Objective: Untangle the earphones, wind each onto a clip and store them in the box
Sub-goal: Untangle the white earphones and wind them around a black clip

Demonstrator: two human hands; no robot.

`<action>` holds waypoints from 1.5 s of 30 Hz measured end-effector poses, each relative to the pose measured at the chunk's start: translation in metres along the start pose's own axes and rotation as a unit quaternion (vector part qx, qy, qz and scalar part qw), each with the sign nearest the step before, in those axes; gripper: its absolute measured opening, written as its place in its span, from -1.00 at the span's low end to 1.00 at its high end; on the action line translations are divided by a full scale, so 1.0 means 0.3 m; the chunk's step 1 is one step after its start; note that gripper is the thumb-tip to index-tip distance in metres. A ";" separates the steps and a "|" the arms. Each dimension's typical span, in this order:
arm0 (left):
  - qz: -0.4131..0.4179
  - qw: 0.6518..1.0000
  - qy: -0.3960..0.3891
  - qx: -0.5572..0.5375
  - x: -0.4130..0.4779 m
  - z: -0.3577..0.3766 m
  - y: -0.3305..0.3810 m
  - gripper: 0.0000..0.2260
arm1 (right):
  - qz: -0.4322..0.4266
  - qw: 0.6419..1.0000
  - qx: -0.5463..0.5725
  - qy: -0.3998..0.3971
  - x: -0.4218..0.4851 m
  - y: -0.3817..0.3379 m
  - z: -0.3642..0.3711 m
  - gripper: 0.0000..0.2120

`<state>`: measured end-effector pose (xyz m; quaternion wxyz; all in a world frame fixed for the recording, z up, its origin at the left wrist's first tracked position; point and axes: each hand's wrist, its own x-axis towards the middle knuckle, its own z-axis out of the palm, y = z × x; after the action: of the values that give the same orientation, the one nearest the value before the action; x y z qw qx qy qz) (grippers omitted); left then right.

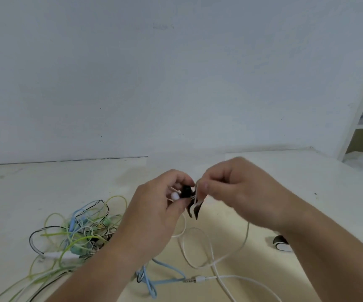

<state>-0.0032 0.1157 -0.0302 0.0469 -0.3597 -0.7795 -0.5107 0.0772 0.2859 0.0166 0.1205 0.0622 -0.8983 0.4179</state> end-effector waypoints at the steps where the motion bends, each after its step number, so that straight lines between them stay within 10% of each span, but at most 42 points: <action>1: -0.006 1.000 0.000 -0.017 0.003 -0.005 -0.003 -0.70 | 0.001 0.999 0.000 0.042 0.002 0.006 -0.011 -0.77; 7: -0.017 0.986 -0.048 -0.157 0.007 -0.009 0.010 -0.72 | 0.021 0.983 0.037 0.180 0.022 0.042 -0.019 -0.79; 14: -0.041 0.949 -0.039 -0.311 0.011 -0.002 0.021 -0.79 | 0.103 0.986 0.113 0.063 0.042 0.093 0.044 -0.66; 22: -0.027 0.984 0.114 -0.135 0.031 -0.014 -0.019 -0.75 | 0.095 0.983 0.106 -0.119 0.024 0.068 0.102 -0.69; 33: -0.017 0.996 0.066 -0.052 0.016 -0.011 -0.018 -0.73 | 0.011 0.991 0.056 -0.121 0.000 0.018 0.040 -0.78; 45: -0.008 0.991 -0.054 -0.125 0.013 -0.005 -0.010 -0.77 | 0.054 0.983 0.049 0.169 0.013 0.047 -0.044 -0.75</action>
<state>-0.0082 0.1158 -0.0300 -0.0442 -0.3833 -0.7140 -0.5842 0.0725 0.3051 0.0153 0.2442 -0.0524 -0.8454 0.4721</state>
